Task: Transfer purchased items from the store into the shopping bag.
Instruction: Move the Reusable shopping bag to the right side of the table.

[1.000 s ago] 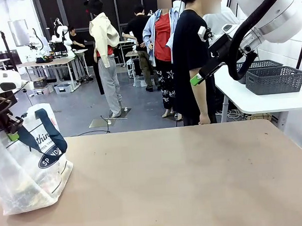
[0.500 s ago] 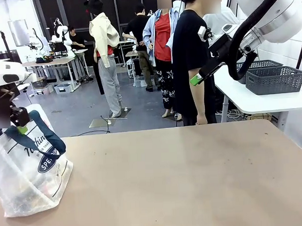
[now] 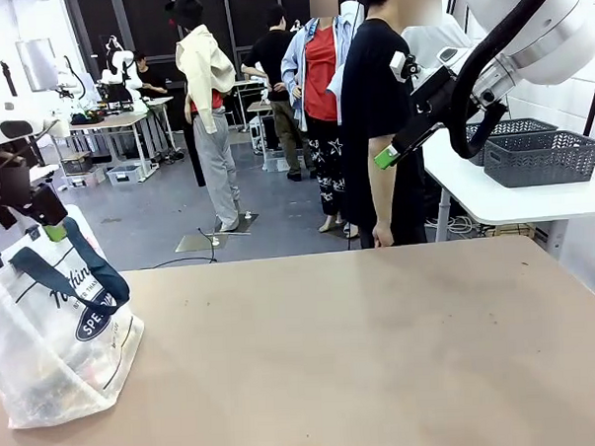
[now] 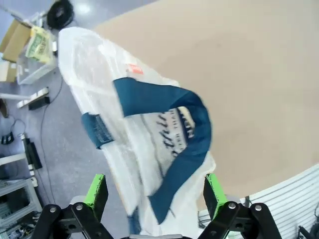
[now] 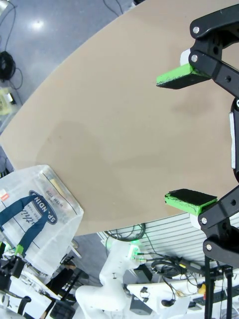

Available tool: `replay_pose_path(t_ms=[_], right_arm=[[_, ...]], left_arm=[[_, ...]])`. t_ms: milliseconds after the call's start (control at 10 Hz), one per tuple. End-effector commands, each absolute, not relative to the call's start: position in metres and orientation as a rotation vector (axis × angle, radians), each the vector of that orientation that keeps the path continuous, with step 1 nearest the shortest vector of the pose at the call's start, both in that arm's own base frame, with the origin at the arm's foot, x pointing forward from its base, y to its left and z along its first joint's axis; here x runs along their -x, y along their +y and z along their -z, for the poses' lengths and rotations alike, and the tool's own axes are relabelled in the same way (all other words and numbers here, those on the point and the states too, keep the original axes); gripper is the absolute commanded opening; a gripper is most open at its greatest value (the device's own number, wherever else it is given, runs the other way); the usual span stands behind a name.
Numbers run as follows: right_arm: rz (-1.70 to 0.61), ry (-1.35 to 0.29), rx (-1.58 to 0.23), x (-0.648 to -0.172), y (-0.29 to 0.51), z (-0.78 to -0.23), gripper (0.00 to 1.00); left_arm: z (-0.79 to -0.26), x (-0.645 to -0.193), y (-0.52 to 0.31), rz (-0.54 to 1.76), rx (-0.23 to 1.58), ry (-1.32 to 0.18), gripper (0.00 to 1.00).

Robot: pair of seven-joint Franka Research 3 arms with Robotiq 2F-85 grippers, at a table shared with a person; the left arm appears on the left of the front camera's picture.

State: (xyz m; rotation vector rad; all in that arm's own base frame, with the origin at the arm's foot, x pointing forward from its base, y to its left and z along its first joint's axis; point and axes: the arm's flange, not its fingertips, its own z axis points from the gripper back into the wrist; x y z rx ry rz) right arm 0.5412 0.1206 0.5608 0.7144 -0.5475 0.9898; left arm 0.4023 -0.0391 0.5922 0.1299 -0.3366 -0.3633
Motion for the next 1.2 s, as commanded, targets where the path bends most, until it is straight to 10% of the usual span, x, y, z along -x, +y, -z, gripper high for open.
replay_pose_path(t_ms=[0, 1100], right_arm=[[-0.98, -0.53, -0.713, -0.541, 0.122, -0.563, 1.0], [-0.98, -0.53, -0.713, -0.541, 0.122, -0.563, 1.0]], left_arm=[[-0.604, -0.404, -0.044, 0.457, -0.014, -0.324, 1.0], [-0.603, -0.403, -0.082, 0.95, 0.38, -0.556, 1.0]])
